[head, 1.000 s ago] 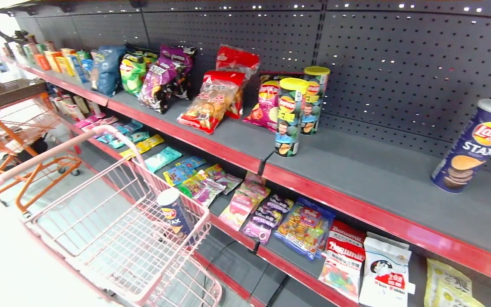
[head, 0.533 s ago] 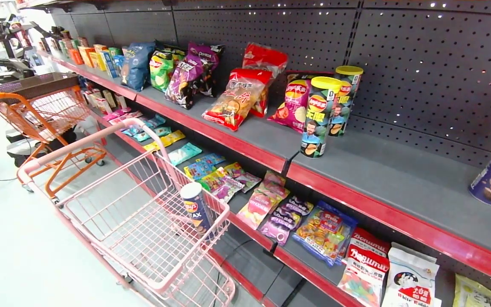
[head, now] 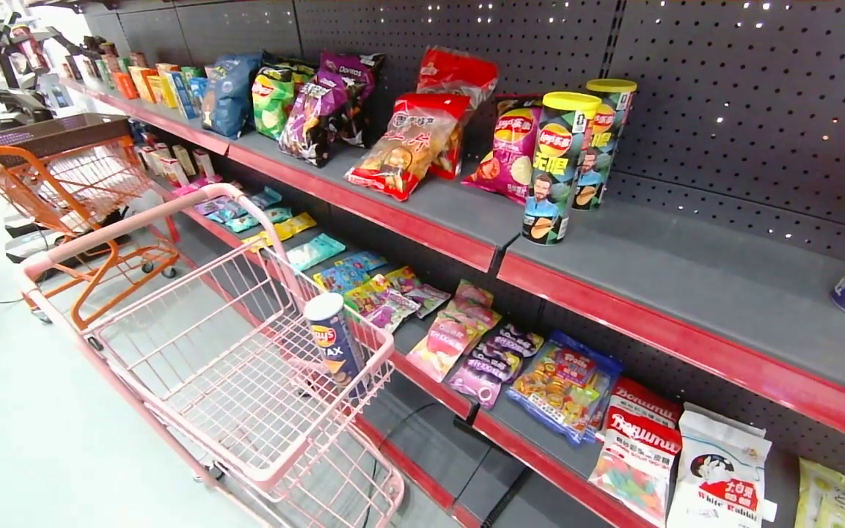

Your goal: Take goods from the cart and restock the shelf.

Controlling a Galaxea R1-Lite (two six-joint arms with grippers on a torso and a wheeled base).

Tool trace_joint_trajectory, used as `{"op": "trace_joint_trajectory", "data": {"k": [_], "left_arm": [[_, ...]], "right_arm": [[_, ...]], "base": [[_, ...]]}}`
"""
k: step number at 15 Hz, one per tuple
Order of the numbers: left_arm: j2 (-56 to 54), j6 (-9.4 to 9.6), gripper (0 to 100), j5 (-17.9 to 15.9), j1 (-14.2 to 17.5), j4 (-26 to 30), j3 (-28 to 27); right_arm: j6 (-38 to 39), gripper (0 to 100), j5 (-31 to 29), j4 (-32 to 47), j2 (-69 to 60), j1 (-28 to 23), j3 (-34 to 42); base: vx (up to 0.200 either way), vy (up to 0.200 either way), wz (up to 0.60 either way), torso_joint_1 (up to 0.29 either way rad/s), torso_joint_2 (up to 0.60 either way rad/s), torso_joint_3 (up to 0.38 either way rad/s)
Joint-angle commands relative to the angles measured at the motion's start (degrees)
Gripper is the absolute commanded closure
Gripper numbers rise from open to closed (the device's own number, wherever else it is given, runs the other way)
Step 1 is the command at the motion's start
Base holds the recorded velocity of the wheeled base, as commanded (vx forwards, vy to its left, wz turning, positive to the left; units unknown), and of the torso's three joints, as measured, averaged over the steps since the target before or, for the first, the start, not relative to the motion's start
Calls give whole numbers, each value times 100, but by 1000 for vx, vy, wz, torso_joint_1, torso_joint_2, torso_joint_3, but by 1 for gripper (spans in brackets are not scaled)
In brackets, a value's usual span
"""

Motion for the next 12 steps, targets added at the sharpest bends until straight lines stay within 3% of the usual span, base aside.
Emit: {"op": "trace_joint_trajectory", "data": {"k": [1, 8, 11, 12], "left_arm": [[2, -1, 0, -2, 1, 1, 0], [2, 8, 0, -11, 1, 1, 0], [2, 8, 0, -37, 1, 1, 0], [152, -45, 0, -72, -34, -25, -378]], "right_arm": [[8, 0, -6, 0, 8, 1, 1], [8, 0, -6, 0, 8, 1, 1], [8, 0, -15, 0, 8, 1, 1], [8, 0, -15, 0, 8, 1, 1]], "base": [[0, 0, 0, -207, 554, 344], [0, 0, 0, -188, 537, 346], [0, 0, 0, -61, 203, 142], [0, 0, 0, -7, 61, 36]]}}
